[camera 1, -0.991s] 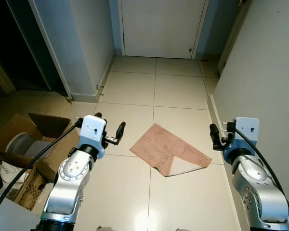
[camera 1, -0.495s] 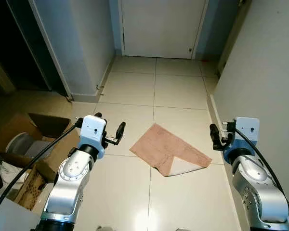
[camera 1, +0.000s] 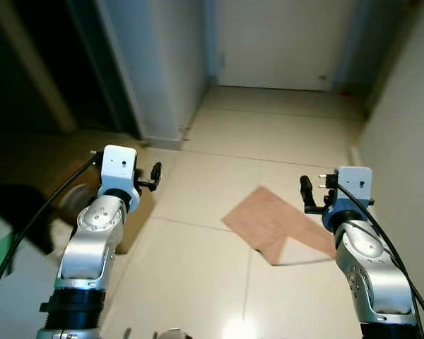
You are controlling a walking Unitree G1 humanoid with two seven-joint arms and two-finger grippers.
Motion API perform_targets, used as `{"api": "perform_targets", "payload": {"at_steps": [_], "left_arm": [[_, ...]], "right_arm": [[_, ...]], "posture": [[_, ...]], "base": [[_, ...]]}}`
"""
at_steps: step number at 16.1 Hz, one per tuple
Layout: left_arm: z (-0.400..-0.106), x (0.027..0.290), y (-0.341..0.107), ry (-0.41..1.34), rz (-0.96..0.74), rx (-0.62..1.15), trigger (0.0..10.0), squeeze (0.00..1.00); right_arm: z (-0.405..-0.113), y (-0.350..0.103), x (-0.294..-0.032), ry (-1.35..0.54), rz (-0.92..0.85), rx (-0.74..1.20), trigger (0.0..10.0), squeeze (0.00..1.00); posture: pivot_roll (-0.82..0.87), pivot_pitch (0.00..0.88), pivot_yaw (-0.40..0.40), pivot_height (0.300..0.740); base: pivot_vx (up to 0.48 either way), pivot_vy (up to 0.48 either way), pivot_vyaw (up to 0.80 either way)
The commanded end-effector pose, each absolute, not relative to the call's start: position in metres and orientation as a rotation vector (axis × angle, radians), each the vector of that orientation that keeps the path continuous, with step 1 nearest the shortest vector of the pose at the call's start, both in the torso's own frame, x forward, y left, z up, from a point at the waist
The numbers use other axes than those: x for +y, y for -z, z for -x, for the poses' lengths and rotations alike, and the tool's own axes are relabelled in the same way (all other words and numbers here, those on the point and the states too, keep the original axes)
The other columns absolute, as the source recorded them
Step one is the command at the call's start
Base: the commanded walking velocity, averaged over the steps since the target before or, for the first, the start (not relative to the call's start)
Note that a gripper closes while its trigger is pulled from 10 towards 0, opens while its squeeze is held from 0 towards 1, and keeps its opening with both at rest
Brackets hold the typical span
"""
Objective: Hang keys on a hook
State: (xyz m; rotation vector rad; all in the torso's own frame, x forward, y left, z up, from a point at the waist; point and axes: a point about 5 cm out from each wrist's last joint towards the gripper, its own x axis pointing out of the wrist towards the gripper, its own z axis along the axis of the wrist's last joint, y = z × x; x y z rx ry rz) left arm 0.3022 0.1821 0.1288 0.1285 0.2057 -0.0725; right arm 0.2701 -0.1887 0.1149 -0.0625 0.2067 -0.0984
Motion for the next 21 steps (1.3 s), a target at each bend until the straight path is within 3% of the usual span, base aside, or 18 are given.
{"api": "perform_targets", "payload": {"at_steps": [1, 9, 13, 15, 21], "left_arm": [[-0.304, 0.184, -0.131, 0.059, -0.129, 0.203, 10.0, 0.22], [-0.274, 0.176, -0.113, 0.051, -0.18, 0.249, 10.0, 0.21], [-0.272, 0.175, -0.117, 0.063, -0.157, 0.208, 10.0, 0.15], [-0.273, 0.169, -0.12, 0.097, -0.126, 0.209, 10.0, 0.0], [-0.278, 0.171, -0.121, 0.074, -0.168, 0.198, 10.0, 0.0]], "right_arm": [[-0.274, -0.121, -0.188, 0.09, 0.095, 0.176, 10.0, 1.0], [-0.279, -0.122, -0.185, 0.028, 0.117, 0.198, 10.0, 1.0], [-0.28, -0.119, -0.185, 0.049, 0.132, 0.221, 10.0, 1.0], [-0.28, -0.121, -0.188, 0.07, 0.131, 0.215, 10.0, 1.0], [-0.279, -0.12, -0.189, 0.085, 0.135, 0.216, 10.0, 1.0]], "posture": [[-0.16, 0.0, 0.092, 0.74], [-0.1, 0.0, -0.033, 0.74], [-0.1, 0.0, -0.026, 0.74], [-0.11, 0.0, -0.013, 0.74], [-0.12, 0.0, -0.001, 0.74]], "base": [[0.0, 0.0, 0.8], [0.0, 0.0, 0.8], [0.0, 0.0, 0.8], [0.0, 0.0, 0.8], [0.0, 0.0, 0.8]]}}
